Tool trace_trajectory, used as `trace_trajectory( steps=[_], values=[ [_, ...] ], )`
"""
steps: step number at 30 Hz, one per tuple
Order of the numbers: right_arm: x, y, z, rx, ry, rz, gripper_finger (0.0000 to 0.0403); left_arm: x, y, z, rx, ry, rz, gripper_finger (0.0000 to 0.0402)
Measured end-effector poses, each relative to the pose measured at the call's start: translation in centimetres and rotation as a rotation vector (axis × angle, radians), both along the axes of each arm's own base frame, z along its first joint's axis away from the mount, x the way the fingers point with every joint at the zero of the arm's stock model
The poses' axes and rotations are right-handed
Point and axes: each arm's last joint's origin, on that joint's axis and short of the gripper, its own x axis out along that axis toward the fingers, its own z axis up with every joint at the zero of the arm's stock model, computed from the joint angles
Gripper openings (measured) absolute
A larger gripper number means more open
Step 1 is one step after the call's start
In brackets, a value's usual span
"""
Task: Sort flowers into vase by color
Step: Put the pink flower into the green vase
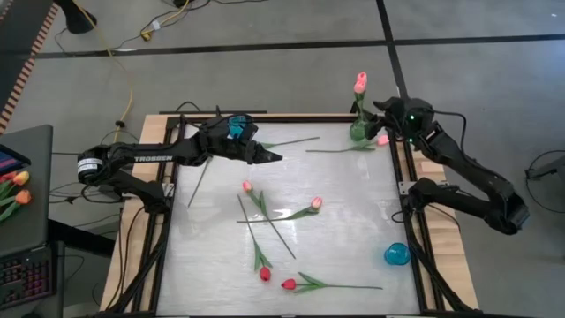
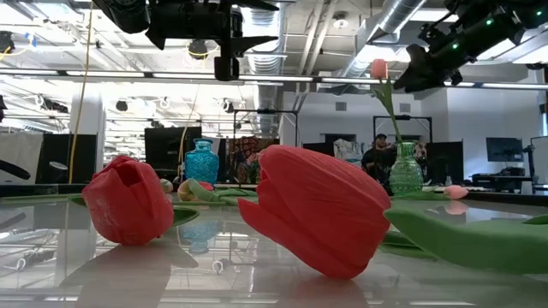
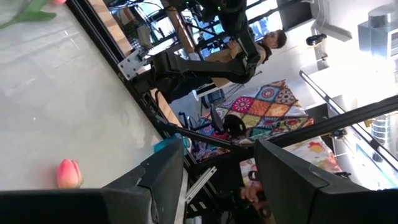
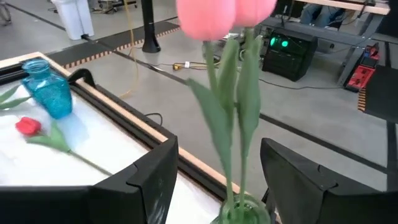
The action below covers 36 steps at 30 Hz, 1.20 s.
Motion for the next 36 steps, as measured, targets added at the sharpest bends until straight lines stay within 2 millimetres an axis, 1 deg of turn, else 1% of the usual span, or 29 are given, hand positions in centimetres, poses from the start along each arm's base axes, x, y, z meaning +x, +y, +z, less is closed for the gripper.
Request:
trace_trajectory(
  steps=[6,11,23,28,31,34,36],
  values=[
    [0.5,1.3,-0.2,0.042,0.004,0.067,0.0255,0.1,-0.4,-0.1,0.008,0.004,-0.013,0.0184],
    [1.3,2.4,-0.6,0.093,0.016,0.138,0.0255,0.1,-0.5,-0.3,0.017,0.024,-0.016,0.0184],
    [2.7,5.3,-2.0,0.201,0.146,0.328,0.0255,0.2,-0.7,-0.3,0.058,0.018,-0.027,0.0184],
    [3.4,6.4,-2.9,0.264,0.209,0.394,0.0255,0.4,-1.7,-0.8,0.16,0.047,-0.089,0.0184],
    [3.9,6.9,-3.1,0.297,0.212,0.42,0.0255,0.7,-2.4,-1.6,0.246,0.122,-0.085,0.0184],
    [4.4,7.4,-3.4,0.318,0.222,0.449,0.0255,1.7,-2.5,-1.7,0.379,0.22,-0.075,0.0184],
    [4.7,7.7,-3.6,0.33,0.231,0.466,0.0255,2.8,-2.4,-2.0,0.455,0.299,-0.1,0.0184]
  ],
)
